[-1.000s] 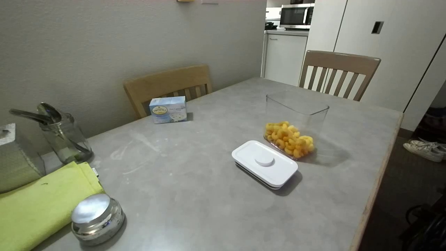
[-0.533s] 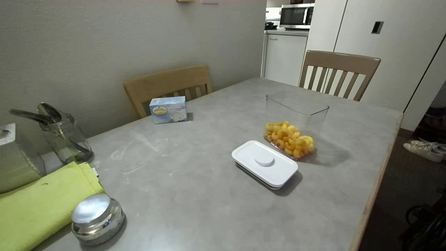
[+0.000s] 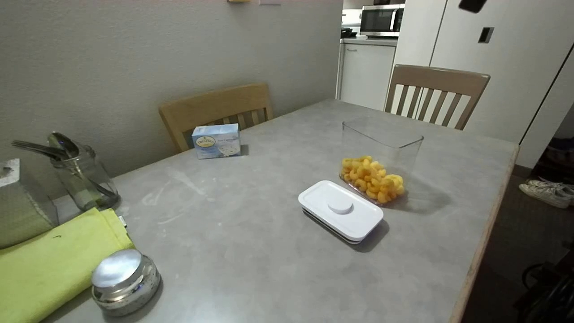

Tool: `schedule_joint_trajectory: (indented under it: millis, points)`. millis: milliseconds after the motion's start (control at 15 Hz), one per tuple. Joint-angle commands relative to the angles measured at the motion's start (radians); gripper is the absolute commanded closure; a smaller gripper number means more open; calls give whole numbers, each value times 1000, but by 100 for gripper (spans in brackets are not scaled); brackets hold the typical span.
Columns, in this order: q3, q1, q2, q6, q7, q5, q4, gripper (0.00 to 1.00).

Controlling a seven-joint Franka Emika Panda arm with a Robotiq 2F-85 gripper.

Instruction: Close the container

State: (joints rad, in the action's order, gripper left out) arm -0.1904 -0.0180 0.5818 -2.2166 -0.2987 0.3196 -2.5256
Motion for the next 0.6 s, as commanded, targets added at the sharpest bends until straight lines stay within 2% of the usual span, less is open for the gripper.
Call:
schedule_joint_trajectory:
  millis: [0, 267, 400, 467, 533]
  points:
    - [16, 62, -119, -163, -45, 17, 17, 0]
    - [4, 96, -253, -302, -47, 43, 52, 0]
    - [-26, 139, -246, -316, -70, 168, 75, 0]
    - [10, 89, -227, -303, -45, 83, 34, 0]
    - [4, 100, -238, -307, -62, 126, 49, 0]
